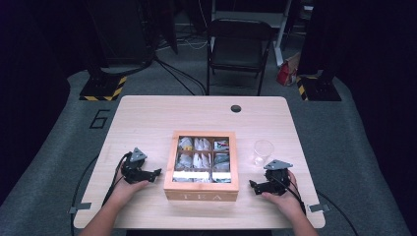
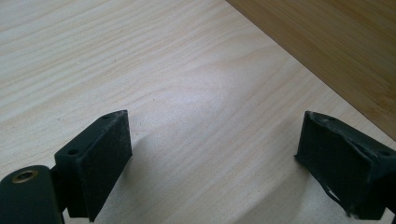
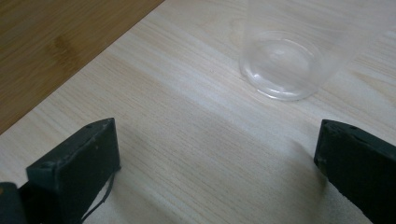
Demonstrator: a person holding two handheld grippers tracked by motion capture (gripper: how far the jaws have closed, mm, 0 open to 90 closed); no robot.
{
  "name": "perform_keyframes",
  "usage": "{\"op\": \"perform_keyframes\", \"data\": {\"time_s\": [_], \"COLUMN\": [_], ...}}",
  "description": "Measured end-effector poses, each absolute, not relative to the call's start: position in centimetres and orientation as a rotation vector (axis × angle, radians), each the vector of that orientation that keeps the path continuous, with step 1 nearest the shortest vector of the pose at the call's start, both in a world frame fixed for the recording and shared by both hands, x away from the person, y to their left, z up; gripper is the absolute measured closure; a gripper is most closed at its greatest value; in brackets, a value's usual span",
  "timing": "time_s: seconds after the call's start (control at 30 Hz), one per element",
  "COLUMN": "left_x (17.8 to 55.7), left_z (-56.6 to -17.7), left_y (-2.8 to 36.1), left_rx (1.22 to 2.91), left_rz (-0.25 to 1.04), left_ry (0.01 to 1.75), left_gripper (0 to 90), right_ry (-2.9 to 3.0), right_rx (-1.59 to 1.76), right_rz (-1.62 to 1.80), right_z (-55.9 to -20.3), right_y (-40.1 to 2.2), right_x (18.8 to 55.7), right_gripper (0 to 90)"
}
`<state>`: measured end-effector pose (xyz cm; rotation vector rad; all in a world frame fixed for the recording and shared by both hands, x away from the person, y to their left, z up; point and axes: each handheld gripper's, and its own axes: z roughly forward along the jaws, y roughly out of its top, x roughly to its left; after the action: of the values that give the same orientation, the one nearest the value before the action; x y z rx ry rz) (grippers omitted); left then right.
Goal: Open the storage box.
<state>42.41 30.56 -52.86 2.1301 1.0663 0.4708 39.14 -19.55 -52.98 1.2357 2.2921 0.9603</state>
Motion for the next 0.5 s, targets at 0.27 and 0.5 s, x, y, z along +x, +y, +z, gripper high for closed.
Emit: {"op": "perform_keyframes", "data": {"time_s": [0.27, 0.5], "left_x": [42.39, 42.35], "left_z": [-52.9, -52.89], "left_y": [30.47, 30.52], "left_rx": [2.117, 2.124], "left_rz": [0.479, 0.481], "left_ry": [1.076, 1.068], "left_gripper": [9.7, 9.8], "right_ry": [2.293, 2.295], "right_rx": [1.237, 1.232], "right_rz": [0.962, 0.96], "right_z": [-52.96, -52.97], "right_y": [-19.58, -19.58], "right_x": [39.14, 39.19], "right_gripper": [0.0, 0.0]}}
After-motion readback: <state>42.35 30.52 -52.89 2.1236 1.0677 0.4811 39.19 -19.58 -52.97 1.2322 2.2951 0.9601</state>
